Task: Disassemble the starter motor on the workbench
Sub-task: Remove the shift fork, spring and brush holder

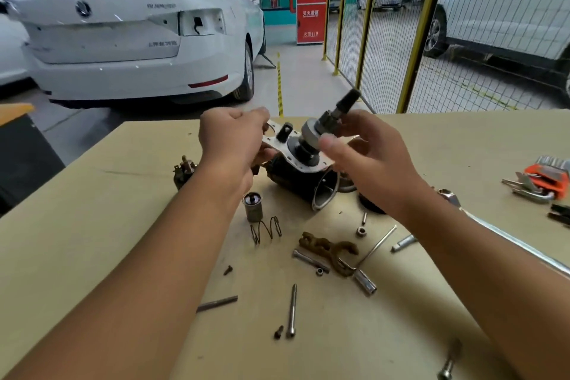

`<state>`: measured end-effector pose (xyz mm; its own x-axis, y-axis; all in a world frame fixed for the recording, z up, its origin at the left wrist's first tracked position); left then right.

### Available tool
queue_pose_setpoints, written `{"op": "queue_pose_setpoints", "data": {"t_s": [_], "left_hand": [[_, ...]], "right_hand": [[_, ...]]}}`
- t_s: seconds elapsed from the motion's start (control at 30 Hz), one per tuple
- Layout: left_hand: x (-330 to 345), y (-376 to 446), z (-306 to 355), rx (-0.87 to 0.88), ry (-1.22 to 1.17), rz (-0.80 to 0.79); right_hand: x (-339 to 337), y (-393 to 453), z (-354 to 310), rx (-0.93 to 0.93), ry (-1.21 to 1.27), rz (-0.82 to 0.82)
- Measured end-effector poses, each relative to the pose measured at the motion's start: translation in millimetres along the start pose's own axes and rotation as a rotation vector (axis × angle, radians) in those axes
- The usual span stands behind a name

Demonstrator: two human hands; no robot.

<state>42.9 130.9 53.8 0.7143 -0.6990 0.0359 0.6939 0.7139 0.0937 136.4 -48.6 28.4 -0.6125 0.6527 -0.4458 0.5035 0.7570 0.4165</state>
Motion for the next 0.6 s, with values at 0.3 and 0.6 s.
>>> {"op": "queue_pose_setpoints", "data": {"t_s": [0.3,0.6], "left_hand": [[3.4,-7.3,-7.4,0.112,0.29,-0.266],[13.9,-15.7,-30.9,-0.004,1.122,-0.548]], "right_hand": [[-25.2,0.1,-11.9,0.003,0.327,0.325],[-45.8,0.9,11.3,0.18,0.287,0.558]]}}
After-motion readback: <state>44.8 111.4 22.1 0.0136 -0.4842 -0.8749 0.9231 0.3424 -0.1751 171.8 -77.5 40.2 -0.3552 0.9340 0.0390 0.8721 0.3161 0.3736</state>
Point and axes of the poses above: each hand's wrist, its own y-axis towards the middle knuckle, its own x-axis out of the palm, z = x × y, the point moved 2 cm from there along y, towards the middle knuckle, and after that the axes turned 14 degrees about -z, right-handed, at the moved point
